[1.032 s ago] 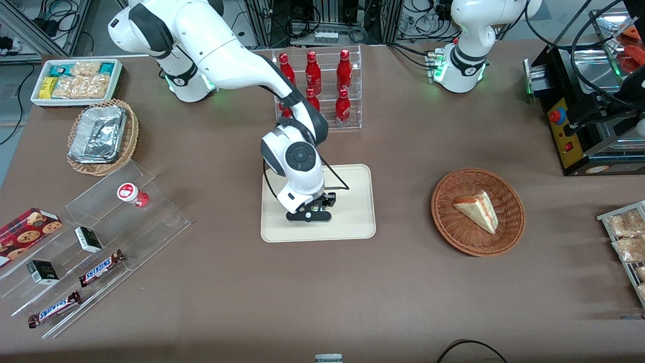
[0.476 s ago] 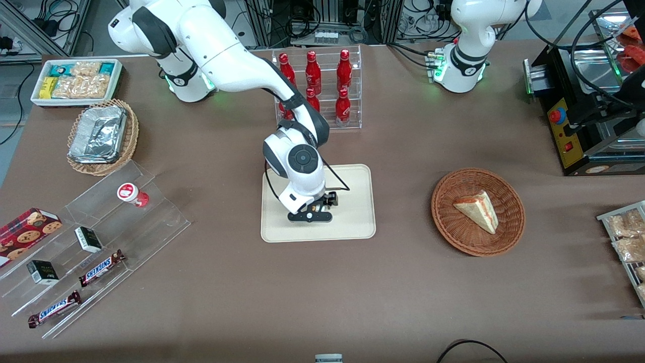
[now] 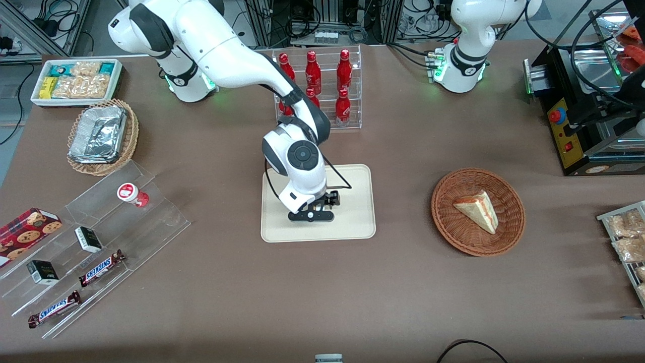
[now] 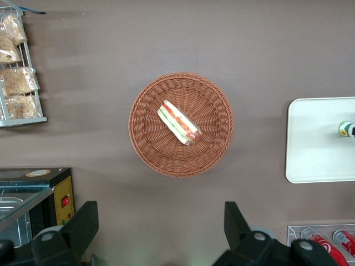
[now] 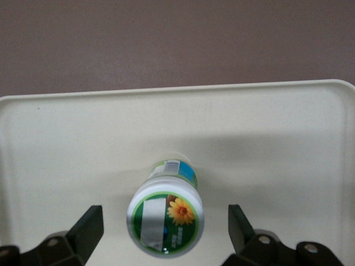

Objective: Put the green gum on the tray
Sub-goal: 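Lower the gum tub onto the tray and open the right gripper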

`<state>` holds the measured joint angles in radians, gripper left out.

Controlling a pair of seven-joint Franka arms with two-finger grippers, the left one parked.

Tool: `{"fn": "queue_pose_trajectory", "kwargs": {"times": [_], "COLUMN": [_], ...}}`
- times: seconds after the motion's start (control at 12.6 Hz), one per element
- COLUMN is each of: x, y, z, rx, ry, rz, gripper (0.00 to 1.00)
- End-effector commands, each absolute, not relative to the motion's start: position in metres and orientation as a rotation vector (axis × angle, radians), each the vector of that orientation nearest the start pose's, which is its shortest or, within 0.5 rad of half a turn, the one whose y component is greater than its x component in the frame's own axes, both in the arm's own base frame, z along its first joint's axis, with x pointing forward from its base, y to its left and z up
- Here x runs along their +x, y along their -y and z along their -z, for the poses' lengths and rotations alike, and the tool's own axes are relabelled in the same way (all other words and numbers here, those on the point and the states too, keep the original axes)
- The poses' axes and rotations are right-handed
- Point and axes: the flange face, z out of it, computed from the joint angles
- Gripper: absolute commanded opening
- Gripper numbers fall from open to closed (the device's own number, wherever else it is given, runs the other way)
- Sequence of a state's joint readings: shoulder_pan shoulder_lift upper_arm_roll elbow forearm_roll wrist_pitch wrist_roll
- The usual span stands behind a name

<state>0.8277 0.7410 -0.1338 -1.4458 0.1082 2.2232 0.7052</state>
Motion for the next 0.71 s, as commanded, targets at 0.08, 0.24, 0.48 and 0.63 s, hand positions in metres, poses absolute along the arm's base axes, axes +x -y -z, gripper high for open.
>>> {"fn": "queue_pose_trajectory", "kwargs": {"times": [0.08, 0.24, 0.48, 0.63], "x": [0.547, 0.548, 0.554, 0.565], "y": [-0.469, -0.452, -0.42, -0.395], "z": [-0.318, -0.356, -0.407, -0.422], "rx": [-3.116, -3.123, -3.108, -3.098], "ry": [0.02, 0.034, 0.176, 0.21], "rz": [-0.001, -0.052, -0.083, -0.083], "gripper": [1.0, 1.0, 1.0, 1.0]}}
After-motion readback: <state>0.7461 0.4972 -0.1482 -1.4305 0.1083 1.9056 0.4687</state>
